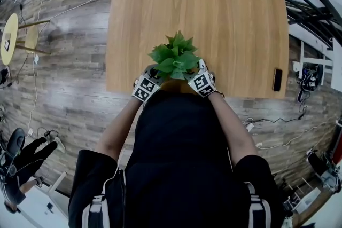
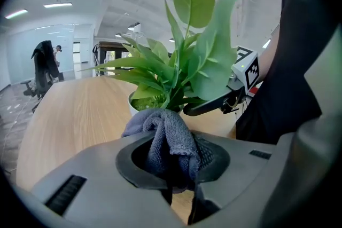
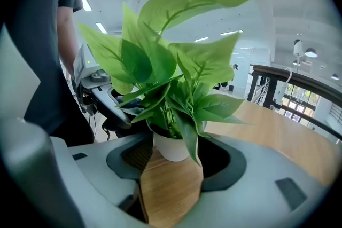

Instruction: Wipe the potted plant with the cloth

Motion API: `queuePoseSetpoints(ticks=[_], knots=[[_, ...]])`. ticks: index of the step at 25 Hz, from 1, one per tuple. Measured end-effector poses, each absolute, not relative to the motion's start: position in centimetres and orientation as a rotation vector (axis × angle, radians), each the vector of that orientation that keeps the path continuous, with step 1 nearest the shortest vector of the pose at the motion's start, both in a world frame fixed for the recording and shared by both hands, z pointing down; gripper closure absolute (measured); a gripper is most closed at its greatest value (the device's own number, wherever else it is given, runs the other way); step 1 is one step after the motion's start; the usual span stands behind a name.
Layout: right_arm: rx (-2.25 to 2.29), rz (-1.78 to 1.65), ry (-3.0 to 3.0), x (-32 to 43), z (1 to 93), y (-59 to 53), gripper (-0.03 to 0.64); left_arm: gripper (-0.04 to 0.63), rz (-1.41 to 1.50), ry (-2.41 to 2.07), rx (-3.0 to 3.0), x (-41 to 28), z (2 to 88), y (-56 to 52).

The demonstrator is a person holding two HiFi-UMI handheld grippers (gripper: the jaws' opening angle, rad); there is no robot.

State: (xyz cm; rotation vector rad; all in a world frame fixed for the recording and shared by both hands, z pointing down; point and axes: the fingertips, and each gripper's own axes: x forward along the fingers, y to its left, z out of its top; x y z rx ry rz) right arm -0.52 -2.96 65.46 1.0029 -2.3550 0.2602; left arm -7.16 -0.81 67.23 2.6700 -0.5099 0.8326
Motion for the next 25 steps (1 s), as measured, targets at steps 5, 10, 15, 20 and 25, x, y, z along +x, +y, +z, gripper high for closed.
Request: queuePoseSetpoints(ticks=[5, 10, 15, 20, 25], knots=[[0.959, 0.26, -2.389, -1.4, 65.1, -1.9, 0.37, 0.481, 0.817, -0.601, 2.619, -8.2, 67.3, -2.3], [0.819, 0.221, -2.417, -2.7, 65.2, 0.1, 0.37, 0.481, 0.799, -0.691, 2.58, -9.8, 67.3, -4.2], [0.888, 0.293, -2.378, -0.9, 66.1, -0.7, 0.37, 0.482, 0.791, -0.743, 2.543, -10.6, 67.6, -5.6], [0.979, 0.329, -2.372, 0.4, 65.6, -1.7, 0.37, 0.48, 0.777, -0.744, 2.55, -10.1, 67.2, -5.7], [0.957, 0.322, -2.383, -0.2, 65.3, -1.6, 0.37, 0.48, 0.709, -0.712, 2.547, -9.6, 66.6, -4.7]])
